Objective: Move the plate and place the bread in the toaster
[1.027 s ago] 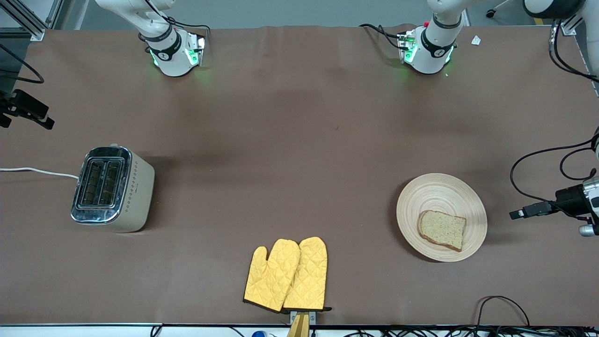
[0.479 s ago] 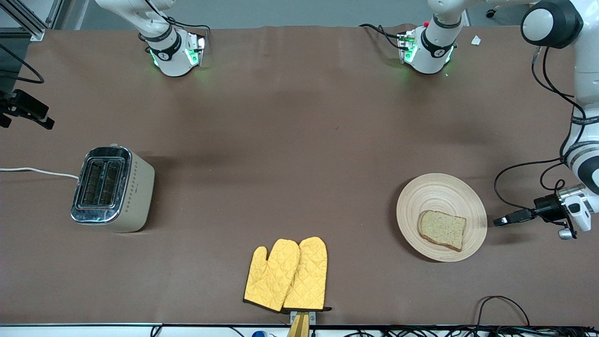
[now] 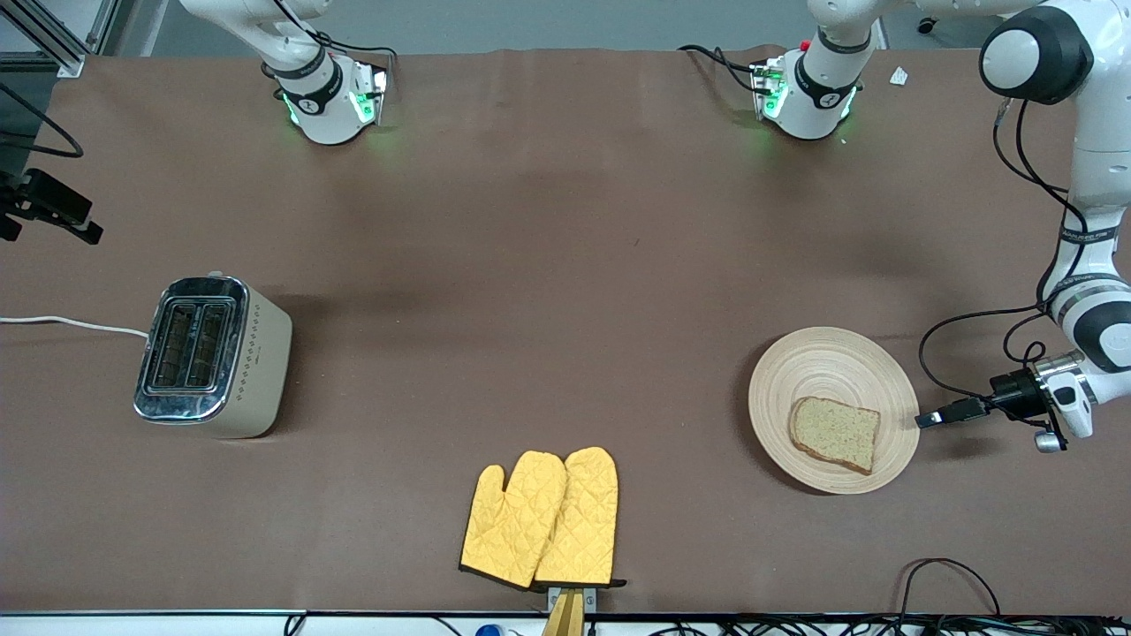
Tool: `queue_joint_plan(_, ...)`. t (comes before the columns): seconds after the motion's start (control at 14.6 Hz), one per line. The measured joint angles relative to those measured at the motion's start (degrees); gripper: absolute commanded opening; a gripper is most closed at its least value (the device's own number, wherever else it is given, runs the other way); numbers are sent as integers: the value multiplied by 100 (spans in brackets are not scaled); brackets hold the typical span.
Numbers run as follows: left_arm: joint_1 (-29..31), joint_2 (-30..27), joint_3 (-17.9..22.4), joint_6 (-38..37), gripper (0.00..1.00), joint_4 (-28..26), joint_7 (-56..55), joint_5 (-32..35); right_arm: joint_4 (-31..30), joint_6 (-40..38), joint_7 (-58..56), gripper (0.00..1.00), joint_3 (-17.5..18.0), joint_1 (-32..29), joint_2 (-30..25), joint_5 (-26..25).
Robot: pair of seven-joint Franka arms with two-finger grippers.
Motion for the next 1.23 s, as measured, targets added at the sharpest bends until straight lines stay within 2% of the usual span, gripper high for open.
queue_joint_plan(0.27, -1, 109, -13, -113, 35, 3, 31, -69, 0, 0, 0, 100, 0, 0, 0, 0)
queue_joint_plan(0.48, -1, 183, -15, -141, 6, 3, 121, -70, 0, 0, 0, 100, 0, 0, 0, 0)
queue_joint_plan(0.55, 1, 191, -21, -177, 1, 10, 132, -90, 0, 0, 0, 100, 0, 0, 0, 0)
queue_joint_plan(0.96, 13, 196, -134, -494, 0, 85, 334, -167, 0, 0, 0, 100, 0, 0, 0, 0)
queue_joint_plan(1.23, -14, 189, -603, -575, 0, 129, 344, -160, 0, 0, -1, 100, 0, 0, 0, 0)
